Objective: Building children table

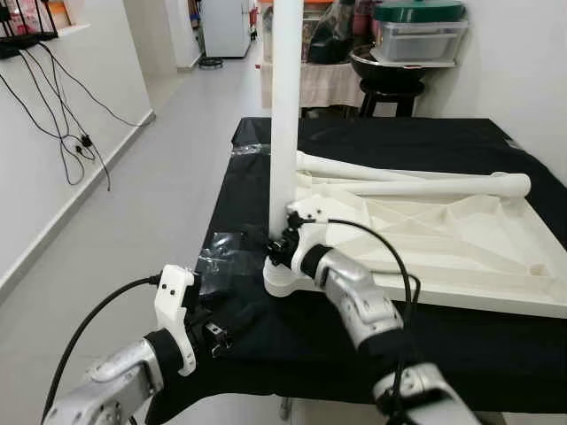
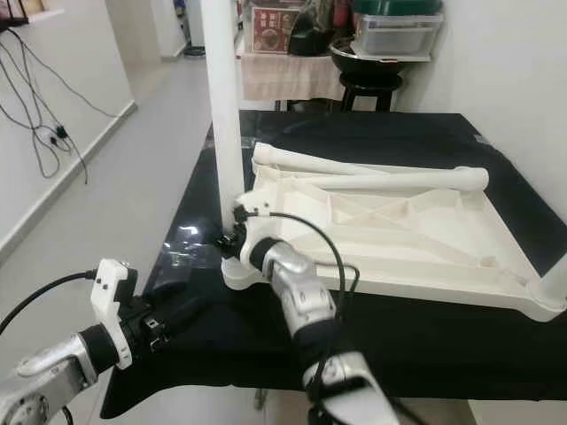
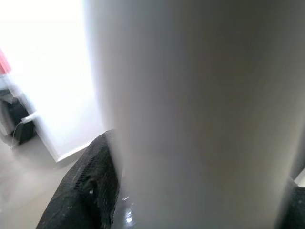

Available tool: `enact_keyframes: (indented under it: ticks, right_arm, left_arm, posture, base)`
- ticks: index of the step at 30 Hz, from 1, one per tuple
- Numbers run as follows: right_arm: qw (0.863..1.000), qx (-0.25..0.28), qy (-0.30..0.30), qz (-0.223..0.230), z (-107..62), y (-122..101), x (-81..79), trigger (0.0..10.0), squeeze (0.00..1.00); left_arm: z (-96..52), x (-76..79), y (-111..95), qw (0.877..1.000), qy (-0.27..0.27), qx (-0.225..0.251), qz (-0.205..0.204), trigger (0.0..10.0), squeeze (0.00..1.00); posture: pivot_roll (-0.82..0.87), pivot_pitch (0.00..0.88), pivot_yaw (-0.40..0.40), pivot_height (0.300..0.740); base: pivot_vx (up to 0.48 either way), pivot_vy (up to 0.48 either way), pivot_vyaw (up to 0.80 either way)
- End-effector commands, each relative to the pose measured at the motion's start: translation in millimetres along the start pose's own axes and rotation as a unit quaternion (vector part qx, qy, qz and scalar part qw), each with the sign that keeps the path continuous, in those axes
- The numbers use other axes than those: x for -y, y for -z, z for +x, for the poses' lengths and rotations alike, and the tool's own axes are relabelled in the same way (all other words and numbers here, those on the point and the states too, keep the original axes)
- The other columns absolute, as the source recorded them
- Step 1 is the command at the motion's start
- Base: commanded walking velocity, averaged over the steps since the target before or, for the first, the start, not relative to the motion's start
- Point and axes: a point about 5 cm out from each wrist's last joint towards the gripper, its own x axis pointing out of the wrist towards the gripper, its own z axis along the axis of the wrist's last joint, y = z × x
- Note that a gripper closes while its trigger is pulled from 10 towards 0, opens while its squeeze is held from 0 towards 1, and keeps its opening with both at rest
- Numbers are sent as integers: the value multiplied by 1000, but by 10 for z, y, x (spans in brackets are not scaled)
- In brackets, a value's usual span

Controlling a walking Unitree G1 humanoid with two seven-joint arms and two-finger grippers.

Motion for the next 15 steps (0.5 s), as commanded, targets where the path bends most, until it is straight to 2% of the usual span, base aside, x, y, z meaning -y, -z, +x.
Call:
enact_keyframes:
  ticks: [1,2,3,4,6,8,15]
  right_arm:
    - [998,-9,-62,-13,43,38,-81,10000,0]
    - [996,-18,-87,-17,39,46,-76,10000,0]
    - [996,-18,-87,-17,39,46,-76,10000,0]
    - [993,-37,-111,-23,35,69,-60,10000,0]
    - [990,-54,-128,-26,38,78,-36,10000,0]
    - [988,-63,-141,-23,51,37,19,0,0]
    - [987,-66,-144,-21,15,-21,120,0,0]
  left_arm:
    - [-1,2,66,1000,-25,-7,12,10000,0]
    - [6,8,115,999,-30,-16,21,10000,0]
    - [6,8,115,999,-30,-16,21,10000,0]
    - [5,31,191,998,-35,-27,35,0,0]
    - [4,61,263,998,-38,-34,43,0,0]
    - [-2,107,351,997,-51,-32,44,0,0]
    - [8,118,399,996,-73,-20,40,0,0]
  posture:
    - [123,0,-46,740]
    - [137,0,-53,740]
    - [137,0,-53,740]
    - [147,0,-59,740]
    - [157,0,-67,740]
    - [163,0,-71,740]
    - [157,0,-74,740]
  base:
    - [0,0,0]
    - [0,0,0]
    - [0,0,0]
    - [0,0,0]
    - [0,0,0]
    - [0,0,0]
    - [0,0,0]
